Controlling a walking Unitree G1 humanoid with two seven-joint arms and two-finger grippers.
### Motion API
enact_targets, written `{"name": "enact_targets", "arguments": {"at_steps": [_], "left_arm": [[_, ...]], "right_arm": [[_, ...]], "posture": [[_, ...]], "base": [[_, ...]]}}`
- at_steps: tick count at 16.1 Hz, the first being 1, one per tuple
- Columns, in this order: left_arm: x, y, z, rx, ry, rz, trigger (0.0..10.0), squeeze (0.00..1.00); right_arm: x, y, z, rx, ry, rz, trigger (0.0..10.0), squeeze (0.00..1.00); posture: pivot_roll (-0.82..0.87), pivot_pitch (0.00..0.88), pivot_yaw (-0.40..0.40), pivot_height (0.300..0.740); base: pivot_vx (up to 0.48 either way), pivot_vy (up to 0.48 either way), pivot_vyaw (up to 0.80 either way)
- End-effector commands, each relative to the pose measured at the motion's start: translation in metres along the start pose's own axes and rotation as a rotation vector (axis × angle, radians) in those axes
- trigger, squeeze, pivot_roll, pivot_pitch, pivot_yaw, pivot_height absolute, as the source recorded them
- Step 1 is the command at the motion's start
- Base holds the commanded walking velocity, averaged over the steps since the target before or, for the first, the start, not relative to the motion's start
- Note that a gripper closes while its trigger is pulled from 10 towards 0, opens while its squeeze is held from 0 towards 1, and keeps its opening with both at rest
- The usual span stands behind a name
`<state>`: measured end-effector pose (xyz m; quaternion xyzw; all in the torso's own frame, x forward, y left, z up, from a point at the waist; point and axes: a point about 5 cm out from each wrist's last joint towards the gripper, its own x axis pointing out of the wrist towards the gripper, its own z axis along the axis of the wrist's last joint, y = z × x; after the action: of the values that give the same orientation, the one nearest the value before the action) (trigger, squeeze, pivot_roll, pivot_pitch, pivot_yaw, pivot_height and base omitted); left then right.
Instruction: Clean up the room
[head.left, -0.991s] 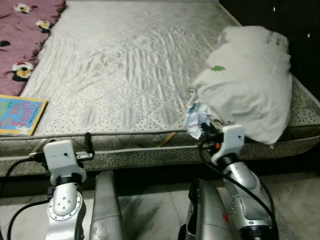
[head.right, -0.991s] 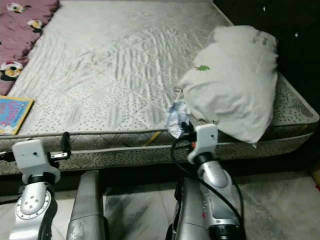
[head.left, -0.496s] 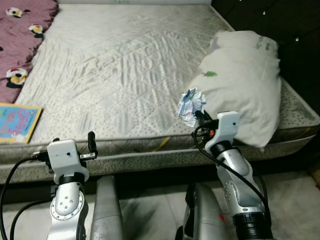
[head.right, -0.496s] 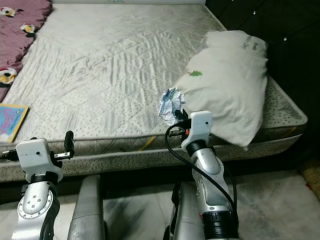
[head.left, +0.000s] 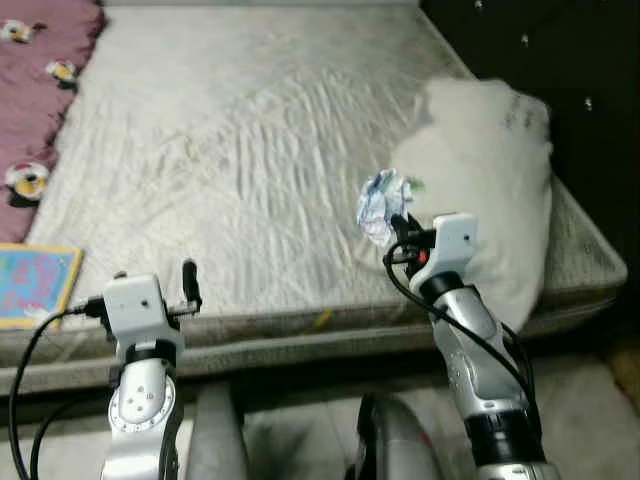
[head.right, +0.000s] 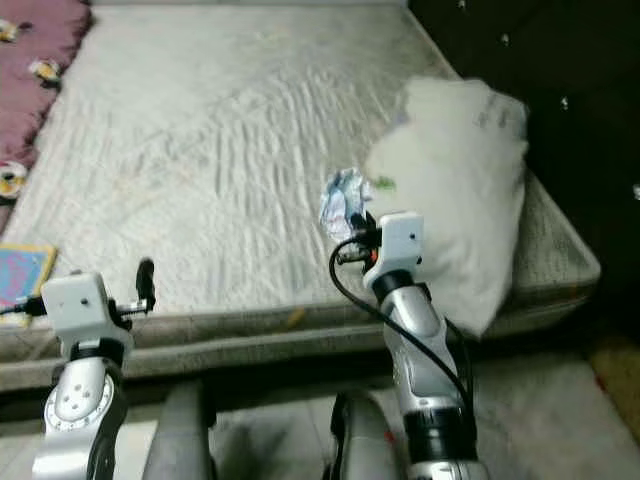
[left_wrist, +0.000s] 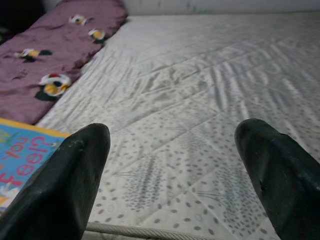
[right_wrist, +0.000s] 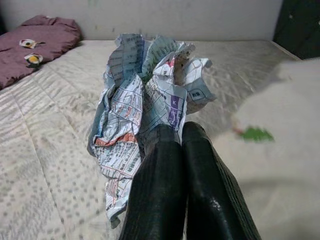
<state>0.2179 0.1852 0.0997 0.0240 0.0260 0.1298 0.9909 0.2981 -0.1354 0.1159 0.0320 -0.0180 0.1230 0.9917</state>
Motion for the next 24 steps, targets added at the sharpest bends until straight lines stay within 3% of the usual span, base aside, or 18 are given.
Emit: {"name": "enact_targets", "arguments": {"at_steps": [1, 4, 13, 19, 24], "left_arm": [[-0.001, 0.000, -0.001, -0.004, 0.000, 0.004, 10.0, 0.00], [0.003, -0.004, 0.001, -0.015, -0.008, 0.001, 10.0, 0.00], [0.005, -0.005, 0.000, -0.031, -0.002, -0.008, 10.0, 0.00], [0.010, -0.003, 0.006, -0.032, -0.023, -0.008, 10.0, 0.00], [0.010, -0.006, 0.005, -0.042, -0.018, -0.012, 10.0, 0.00]], "right_arm": [[0.003, -0.005, 0.005, -0.013, -0.019, -0.016, 10.0, 0.00], [0.007, -0.007, 0.006, -0.022, -0.021, -0.022, 10.0, 0.00], [0.007, -0.008, 0.002, -0.016, -0.009, -0.053, 10.0, 0.00], [0.008, -0.008, -0.002, -0.013, 0.007, -0.060, 10.0, 0.00], [0.008, -0.009, -0.003, -0.017, 0.014, -0.063, 10.0, 0.00]], "posture": [[0.03, 0.020, -0.047, 0.704], [0.03, 0.016, -0.055, 0.740], [0.03, 0.017, -0.052, 0.740], [0.04, 0.024, -0.055, 0.740], [0.03, 0.026, -0.058, 0.740]], "base": [[0.000, 0.000, 0.00], [0.000, 0.000, 0.00], [0.000, 0.000, 0.00], [0.000, 0.370, 0.00], [0.000, 0.480, -0.72]]}}
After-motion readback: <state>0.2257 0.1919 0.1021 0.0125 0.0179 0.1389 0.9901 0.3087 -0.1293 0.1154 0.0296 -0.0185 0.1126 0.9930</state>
